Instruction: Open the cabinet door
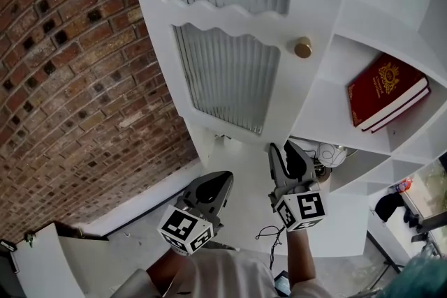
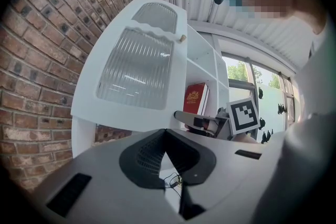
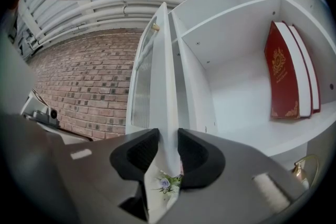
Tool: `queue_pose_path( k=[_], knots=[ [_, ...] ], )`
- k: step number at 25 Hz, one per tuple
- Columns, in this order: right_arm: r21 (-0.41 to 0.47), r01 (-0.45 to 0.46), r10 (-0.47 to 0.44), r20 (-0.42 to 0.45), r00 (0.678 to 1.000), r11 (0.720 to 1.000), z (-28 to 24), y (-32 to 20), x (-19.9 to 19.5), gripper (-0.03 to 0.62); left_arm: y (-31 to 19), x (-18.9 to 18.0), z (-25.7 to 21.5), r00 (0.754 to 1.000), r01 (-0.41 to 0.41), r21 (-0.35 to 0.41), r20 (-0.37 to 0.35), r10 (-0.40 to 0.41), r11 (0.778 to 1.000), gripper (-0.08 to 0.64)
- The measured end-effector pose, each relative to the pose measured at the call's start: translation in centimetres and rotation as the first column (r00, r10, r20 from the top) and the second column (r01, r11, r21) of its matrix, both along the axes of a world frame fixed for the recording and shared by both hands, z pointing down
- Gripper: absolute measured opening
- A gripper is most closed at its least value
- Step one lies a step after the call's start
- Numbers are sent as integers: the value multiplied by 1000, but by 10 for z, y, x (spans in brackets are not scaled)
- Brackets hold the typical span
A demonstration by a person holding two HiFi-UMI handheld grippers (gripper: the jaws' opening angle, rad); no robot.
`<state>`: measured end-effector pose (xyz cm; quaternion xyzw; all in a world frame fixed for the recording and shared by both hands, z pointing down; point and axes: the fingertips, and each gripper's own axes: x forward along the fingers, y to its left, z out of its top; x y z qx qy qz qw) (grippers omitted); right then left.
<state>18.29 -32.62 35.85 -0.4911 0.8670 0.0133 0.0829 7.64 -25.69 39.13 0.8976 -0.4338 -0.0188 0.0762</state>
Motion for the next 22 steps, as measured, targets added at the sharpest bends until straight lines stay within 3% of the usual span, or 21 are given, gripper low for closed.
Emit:
queue_pose_path(
  k=[22],
  knots=[
    [-11,-24,24,-1,1000,1000,1,32,-11,113,36,-20,-1,1000,22,8,-12,-22,1000,9]
  ],
)
